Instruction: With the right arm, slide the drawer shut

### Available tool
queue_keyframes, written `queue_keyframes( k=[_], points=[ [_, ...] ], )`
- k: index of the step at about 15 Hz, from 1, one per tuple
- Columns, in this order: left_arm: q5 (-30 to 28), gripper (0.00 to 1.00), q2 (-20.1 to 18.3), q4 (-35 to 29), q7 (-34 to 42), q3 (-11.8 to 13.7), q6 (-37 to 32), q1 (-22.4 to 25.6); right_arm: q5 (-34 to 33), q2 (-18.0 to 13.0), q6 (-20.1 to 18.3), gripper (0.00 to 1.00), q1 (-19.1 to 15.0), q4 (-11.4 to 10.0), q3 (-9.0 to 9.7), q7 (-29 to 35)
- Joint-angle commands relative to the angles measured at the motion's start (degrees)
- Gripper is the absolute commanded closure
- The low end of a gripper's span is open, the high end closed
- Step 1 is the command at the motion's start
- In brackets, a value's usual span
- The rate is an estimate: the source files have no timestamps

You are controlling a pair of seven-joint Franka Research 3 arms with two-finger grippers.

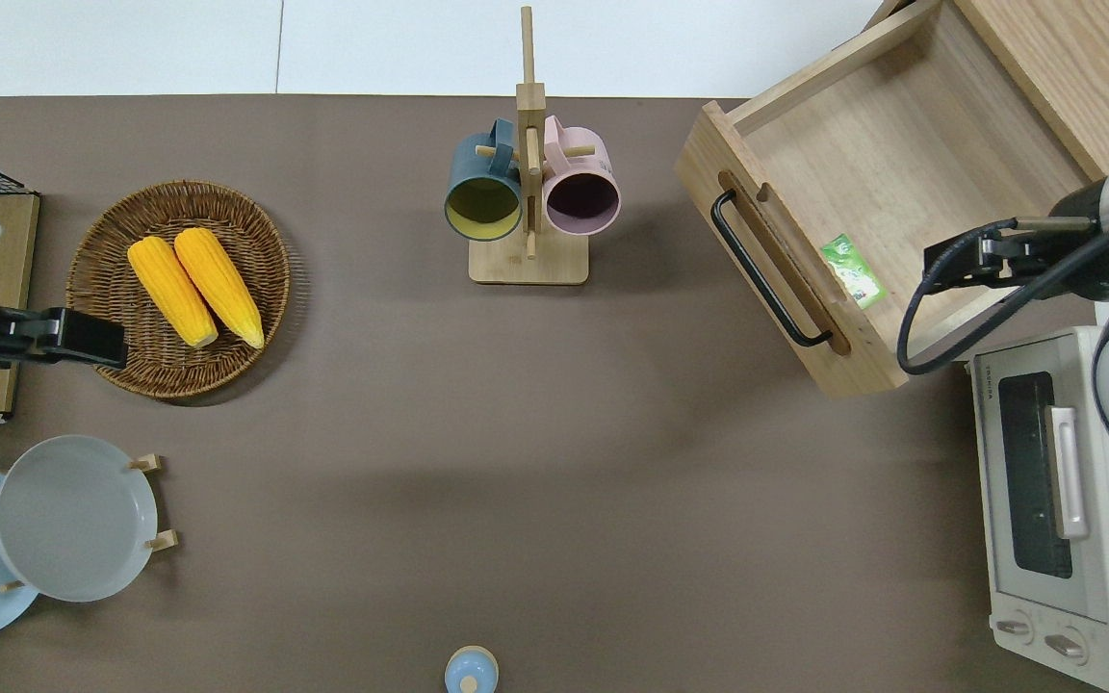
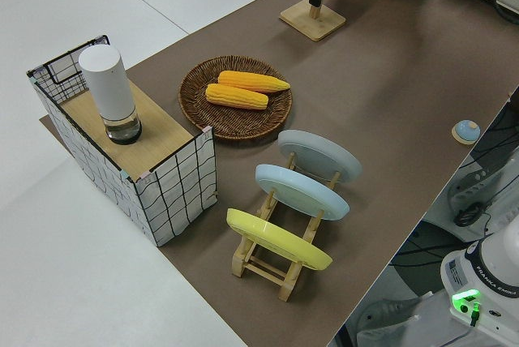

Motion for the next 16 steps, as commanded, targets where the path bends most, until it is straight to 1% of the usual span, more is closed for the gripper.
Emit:
queue_keyframes(
  k=[1, 4, 11, 14, 16],
  points=[
    [1.0, 0.01, 0.7, 1.5, 0.6, -0.4, -1.1, 0.2, -0.4, -0.6, 1.0, 0.015, -0.5, -0.3, 0.28, -0.7],
    [1.0, 0.01, 0.7, 1.4, 0.6, -0.4, -1.1, 0.2, -0.3, -0.6, 1.0, 0.015, -0.9, -0.3, 0.28, -0.9],
    [1.0, 0.01, 0.7, 1.4, 0.6, -0.4, -1.1, 0.2, -0.5, -0.6, 1.0, 0.017, -0.7, -0.2, 0.37, -1.0],
    [1.0, 0.01, 0.7, 1.5, 0.6, -0.4, -1.1, 0.2, -0.2, -0.8, 0.9, 0.017, -0.1, -0.2, 0.37, -1.1],
    [1.0, 0.01, 0.7, 1.5, 0.6, -0.4, -1.1, 0.2, -0.1, -0.8, 0.7, 0.052, -0.2, -0.2, 0.37, -1.1]
  ],
)
